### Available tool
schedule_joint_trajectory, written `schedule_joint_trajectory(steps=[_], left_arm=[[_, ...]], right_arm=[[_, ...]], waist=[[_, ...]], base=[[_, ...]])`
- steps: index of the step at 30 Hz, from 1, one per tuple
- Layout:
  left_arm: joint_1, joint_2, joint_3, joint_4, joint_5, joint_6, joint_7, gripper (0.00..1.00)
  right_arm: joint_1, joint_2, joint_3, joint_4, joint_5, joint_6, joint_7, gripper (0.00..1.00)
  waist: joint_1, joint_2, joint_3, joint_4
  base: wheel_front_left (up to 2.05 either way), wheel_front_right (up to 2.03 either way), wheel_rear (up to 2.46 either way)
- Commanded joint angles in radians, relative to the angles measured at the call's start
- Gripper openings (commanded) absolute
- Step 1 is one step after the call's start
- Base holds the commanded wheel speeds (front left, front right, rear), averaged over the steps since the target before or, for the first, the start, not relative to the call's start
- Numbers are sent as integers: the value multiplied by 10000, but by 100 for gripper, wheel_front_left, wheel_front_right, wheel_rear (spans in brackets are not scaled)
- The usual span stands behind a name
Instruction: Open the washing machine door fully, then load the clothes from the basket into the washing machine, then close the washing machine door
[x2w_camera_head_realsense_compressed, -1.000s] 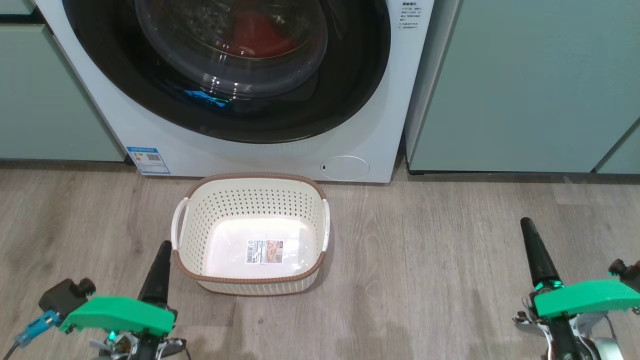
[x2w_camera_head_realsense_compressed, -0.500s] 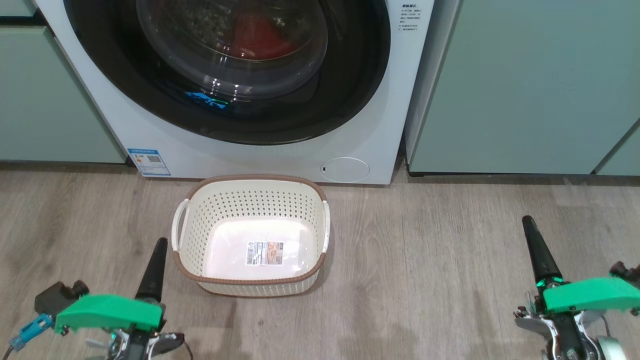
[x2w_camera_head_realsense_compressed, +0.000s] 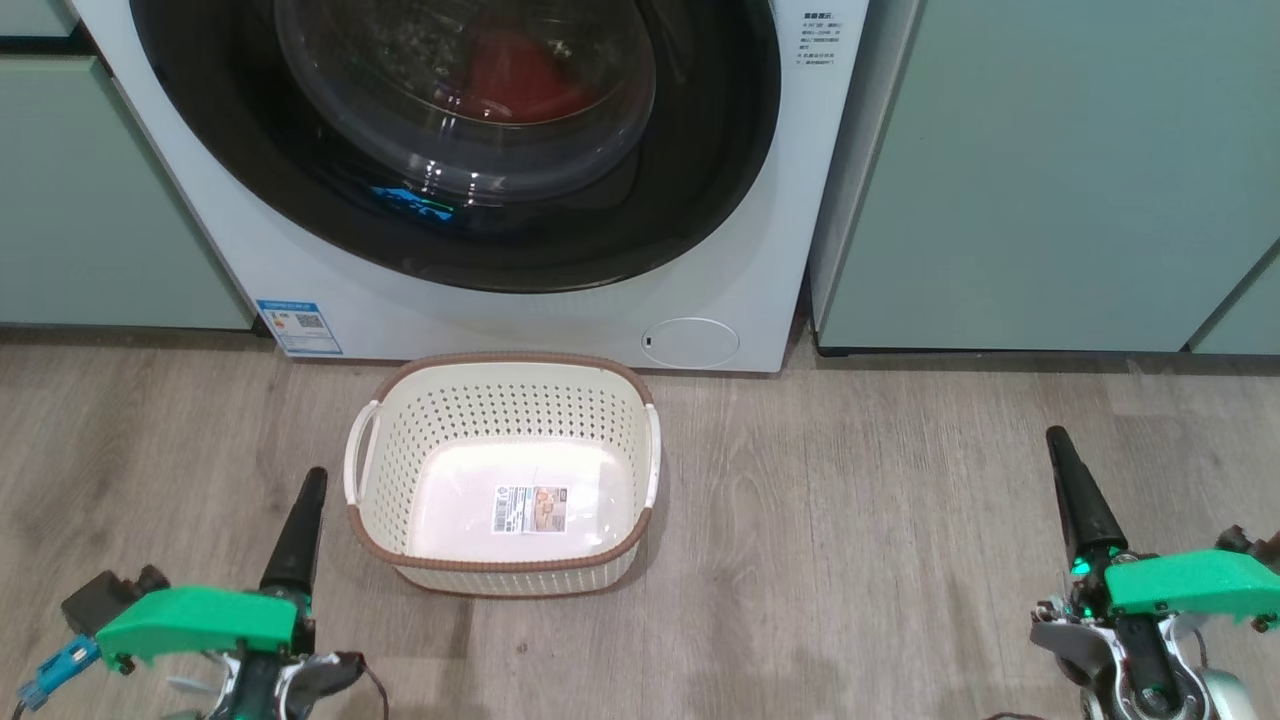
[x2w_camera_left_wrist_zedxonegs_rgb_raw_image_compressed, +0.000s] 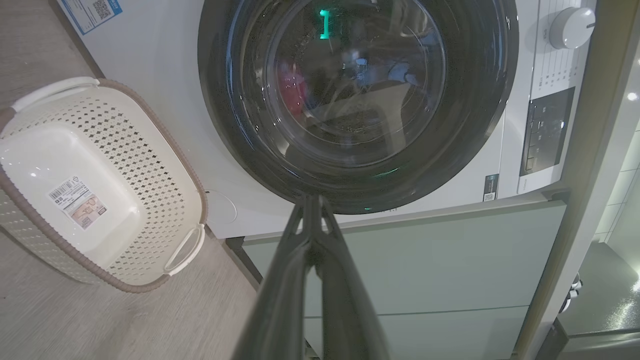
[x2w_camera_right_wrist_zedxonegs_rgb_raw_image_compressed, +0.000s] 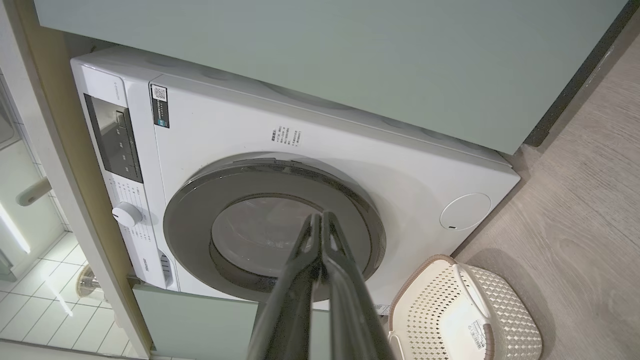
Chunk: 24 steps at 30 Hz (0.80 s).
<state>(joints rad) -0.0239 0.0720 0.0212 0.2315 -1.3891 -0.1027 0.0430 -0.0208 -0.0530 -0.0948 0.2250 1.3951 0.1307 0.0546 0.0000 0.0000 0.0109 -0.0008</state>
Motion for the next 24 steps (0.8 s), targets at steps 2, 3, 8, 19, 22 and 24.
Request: schedule_joint_trajectory(steps=[2,3,8,19,22,24], left_arm=[[-565,42,372,-203,-419,-90,111,0],[-579,36,391,-184,-529,-101,135,0],[-652,7,487,-91,-1077,-154,253,0],[-813,-60,702,116,-2290,-272,516,0],[-824,-69,723,130,-2363,-280,539,0],[-824,-73,728,130,-2359,-280,543,0]], right_arm=[[-584,-177,134,-227,430,0,89,0],[-599,-177,132,-204,540,0,105,0],[-673,-176,119,-89,1084,0,182,0],[-836,-172,88,165,2286,0,354,0],[-847,-166,78,182,2358,0,372,0],[-848,-161,71,183,2352,0,377,0]], waist=[[0,0,-9,1],[0,0,-13,2],[0,0,-32,4],[0,0,-75,8],[0,0,-78,8],[0,0,-78,8]], base=[[0,0,0],[0,0,0],[0,0,0],[0,0,0],[0,0,0],[0,0,0]])
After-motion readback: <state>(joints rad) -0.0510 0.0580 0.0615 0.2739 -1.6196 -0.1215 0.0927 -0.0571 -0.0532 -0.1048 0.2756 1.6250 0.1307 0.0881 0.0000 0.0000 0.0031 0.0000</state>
